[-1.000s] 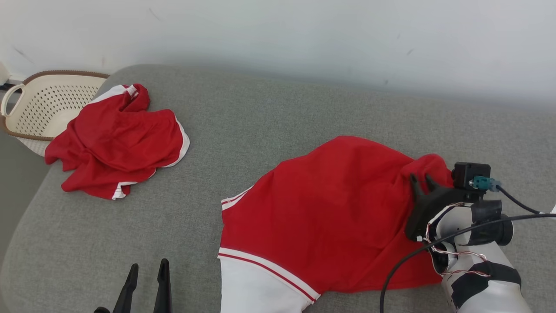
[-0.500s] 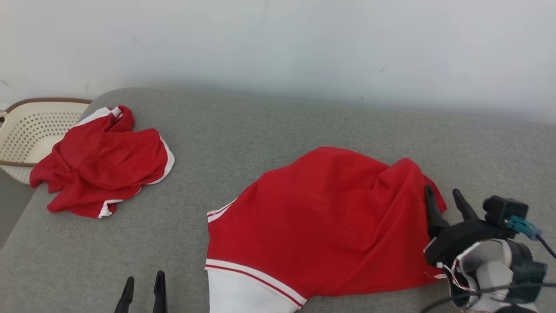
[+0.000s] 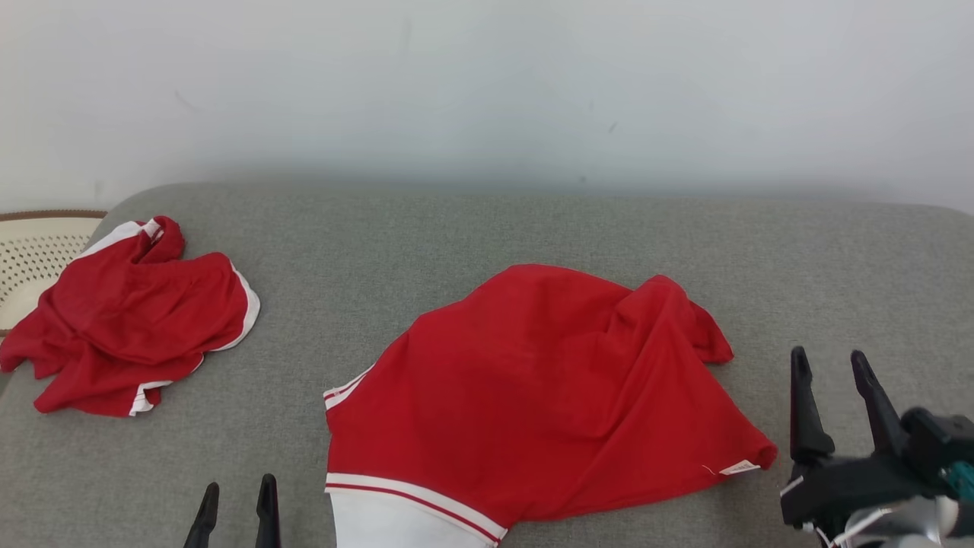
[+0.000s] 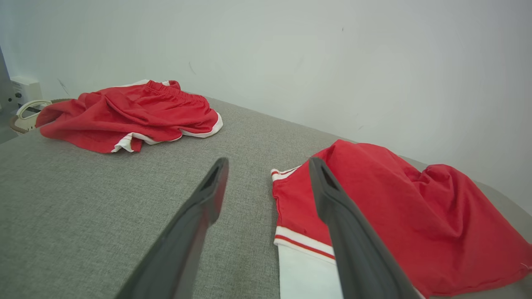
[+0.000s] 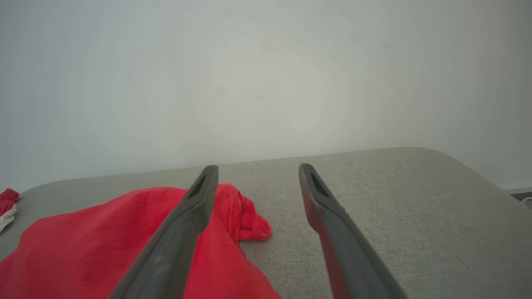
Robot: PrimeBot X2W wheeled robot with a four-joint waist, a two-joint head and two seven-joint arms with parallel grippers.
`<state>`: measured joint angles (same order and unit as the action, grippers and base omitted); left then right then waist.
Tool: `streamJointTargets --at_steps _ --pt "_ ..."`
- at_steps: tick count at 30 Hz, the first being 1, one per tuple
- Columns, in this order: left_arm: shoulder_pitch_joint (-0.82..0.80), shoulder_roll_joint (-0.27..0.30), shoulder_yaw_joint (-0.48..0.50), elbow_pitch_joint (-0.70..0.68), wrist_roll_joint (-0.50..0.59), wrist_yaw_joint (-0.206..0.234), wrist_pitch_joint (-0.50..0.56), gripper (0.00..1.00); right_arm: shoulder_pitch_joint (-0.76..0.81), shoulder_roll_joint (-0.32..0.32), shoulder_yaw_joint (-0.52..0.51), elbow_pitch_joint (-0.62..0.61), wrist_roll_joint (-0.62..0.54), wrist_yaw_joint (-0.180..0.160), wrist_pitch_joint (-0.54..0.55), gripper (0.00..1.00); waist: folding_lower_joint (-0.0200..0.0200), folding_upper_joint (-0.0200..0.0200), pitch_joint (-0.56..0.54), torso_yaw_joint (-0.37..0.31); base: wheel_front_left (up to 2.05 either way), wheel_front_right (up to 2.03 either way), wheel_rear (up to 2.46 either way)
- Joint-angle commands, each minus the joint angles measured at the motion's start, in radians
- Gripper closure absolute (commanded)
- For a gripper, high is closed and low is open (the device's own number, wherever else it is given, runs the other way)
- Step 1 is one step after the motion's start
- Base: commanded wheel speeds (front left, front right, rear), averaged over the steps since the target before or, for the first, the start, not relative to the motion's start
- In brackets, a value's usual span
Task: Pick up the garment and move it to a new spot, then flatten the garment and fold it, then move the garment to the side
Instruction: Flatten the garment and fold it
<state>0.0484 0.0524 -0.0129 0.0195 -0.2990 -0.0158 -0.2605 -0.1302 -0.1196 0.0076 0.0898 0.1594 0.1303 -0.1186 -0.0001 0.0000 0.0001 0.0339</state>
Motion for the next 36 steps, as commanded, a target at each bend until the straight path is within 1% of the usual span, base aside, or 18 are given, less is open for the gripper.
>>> streamJointTargets --at_steps 1,6,15,19,24,36 --pt "0.018 0.002 0.003 -0.004 0.011 -0.001 -0.004 0.0 0.024 0.006 -0.006 -0.013 -0.006 0.001 0.001 0.0 0.0001 0.0 -0.004 -0.005 0.0 0.0 0.0" --pt "0.017 0.002 0.011 -0.021 0.031 -0.002 -0.004 0.0 0.121 0.043 -0.041 -0.097 -0.029 0.001 0.015 0.0 0.0001 0.0 -0.012 -0.015 0.0 0.0 0.0" --pt "0.021 0.001 0.013 -0.038 0.062 -0.001 -0.004 0.0 0.224 0.068 -0.029 -0.187 -0.026 0.001 0.02 0.0 0.0001 0.0 -0.021 -0.043 0.0 0.0 0.0" --pt "0.011 0.001 0.014 -0.036 0.064 0.004 -0.004 0.0 0.243 0.07 -0.027 -0.191 -0.006 0.001 0.024 0.0 0.0001 0.0 -0.025 -0.051 0.0 0.0 0.0" --pt "0.011 0.002 0.008 -0.024 0.063 -0.002 -0.004 0.0 0.248 0.07 -0.024 -0.187 -0.001 0.001 0.036 0.0 0.0001 0.0 -0.031 -0.056 0.0 0.0 0.0" --pt "0.005 0.011 -0.003 -0.014 0.051 0.003 0.005 0.0 0.256 0.07 -0.013 -0.178 0.013 0.001 0.034 0.0 0.0001 0.0 -0.037 -0.045 0.0 0.0 0.0"
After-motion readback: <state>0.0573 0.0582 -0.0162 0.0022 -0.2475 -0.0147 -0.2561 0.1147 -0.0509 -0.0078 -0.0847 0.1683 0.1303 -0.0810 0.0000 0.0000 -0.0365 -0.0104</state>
